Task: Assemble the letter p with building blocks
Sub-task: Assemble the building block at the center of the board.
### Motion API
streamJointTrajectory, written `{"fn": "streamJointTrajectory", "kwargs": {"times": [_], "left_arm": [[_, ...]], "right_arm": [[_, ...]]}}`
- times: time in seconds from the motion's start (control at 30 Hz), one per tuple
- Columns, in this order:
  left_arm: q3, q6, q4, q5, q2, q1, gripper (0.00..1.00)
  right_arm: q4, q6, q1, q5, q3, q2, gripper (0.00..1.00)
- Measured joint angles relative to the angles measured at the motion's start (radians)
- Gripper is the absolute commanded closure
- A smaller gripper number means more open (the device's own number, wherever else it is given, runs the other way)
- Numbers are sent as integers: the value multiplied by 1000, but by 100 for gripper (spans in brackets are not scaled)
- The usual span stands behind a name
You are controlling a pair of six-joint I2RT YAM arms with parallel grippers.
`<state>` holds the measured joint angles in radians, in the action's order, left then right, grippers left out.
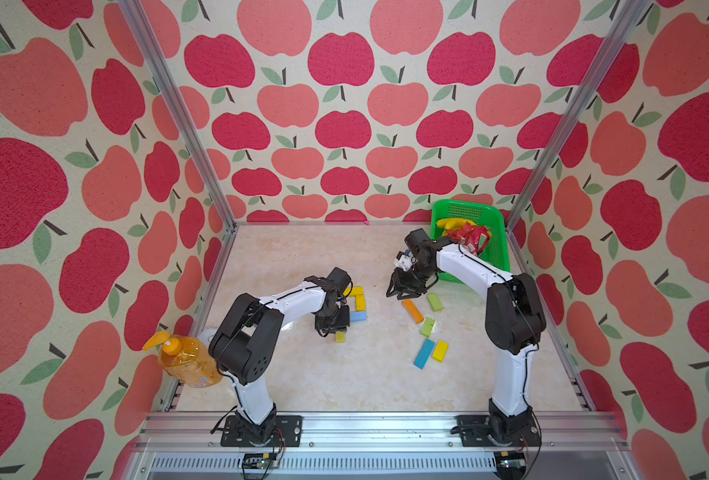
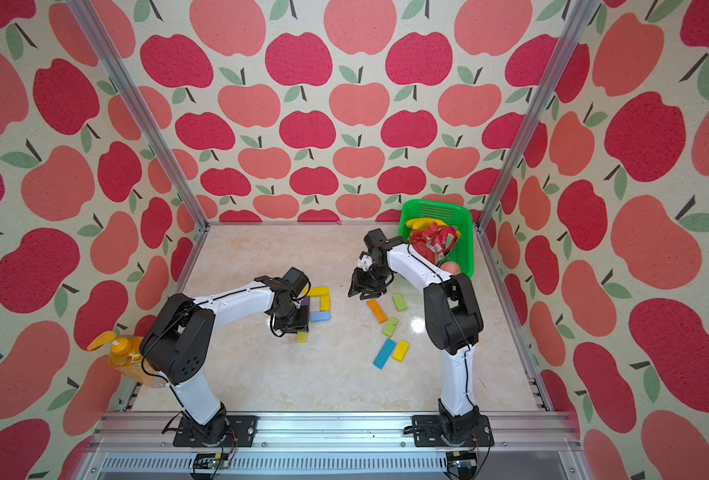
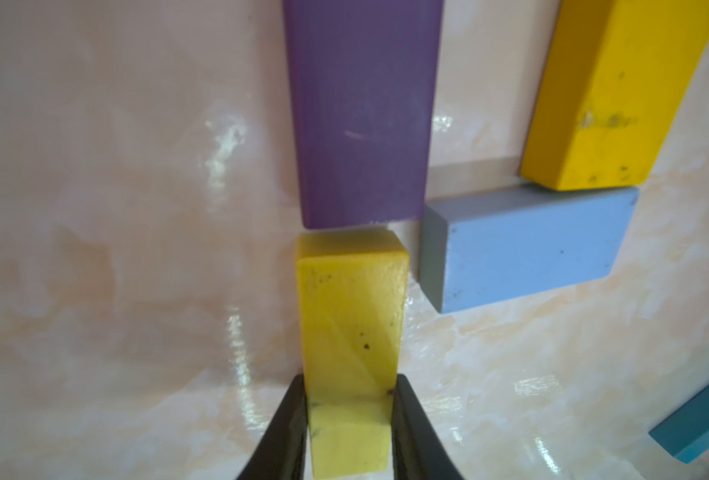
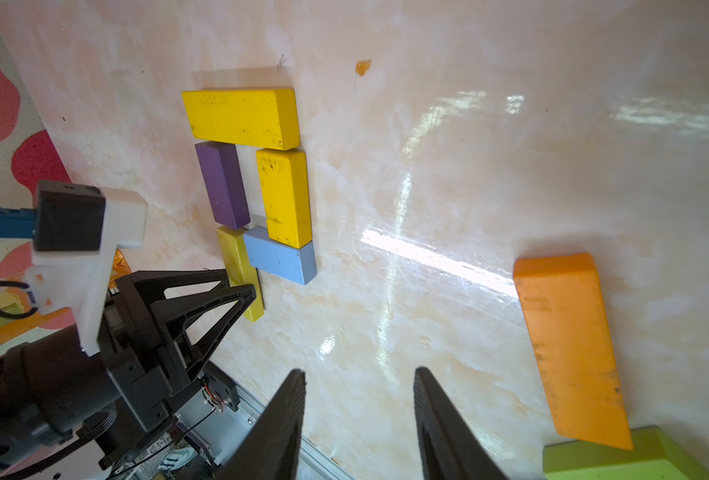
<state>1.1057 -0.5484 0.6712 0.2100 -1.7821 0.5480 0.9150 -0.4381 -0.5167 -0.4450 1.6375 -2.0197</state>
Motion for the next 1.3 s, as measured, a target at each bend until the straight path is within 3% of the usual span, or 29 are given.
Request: {"fn": "streamJointTrajectory", "kwargs": {"times": [0.47, 0.77, 0.93, 1.03, 1.17, 1.3], "left_arm": [[23, 2, 2, 8, -19, 0, 71], [23, 10, 3, -1, -19, 0, 40], [23, 9, 5, -19, -8, 0, 40], [15, 7, 1, -27, 42, -3, 42], [-15, -5, -23, -36, 152, -37, 54], [-43, -6, -47, -39, 198, -106, 68]], "right_arm": [[-1, 0, 0, -1, -31, 0, 54], [-9, -1, 0, -5, -37, 0, 54], [-27, -4, 0, -24, -50, 0, 56], [-33, -10, -5, -31, -50, 0, 71], [-30, -14, -24, -36, -44, -21, 88], [-27, -27, -68, -40, -20, -87, 92]]}}
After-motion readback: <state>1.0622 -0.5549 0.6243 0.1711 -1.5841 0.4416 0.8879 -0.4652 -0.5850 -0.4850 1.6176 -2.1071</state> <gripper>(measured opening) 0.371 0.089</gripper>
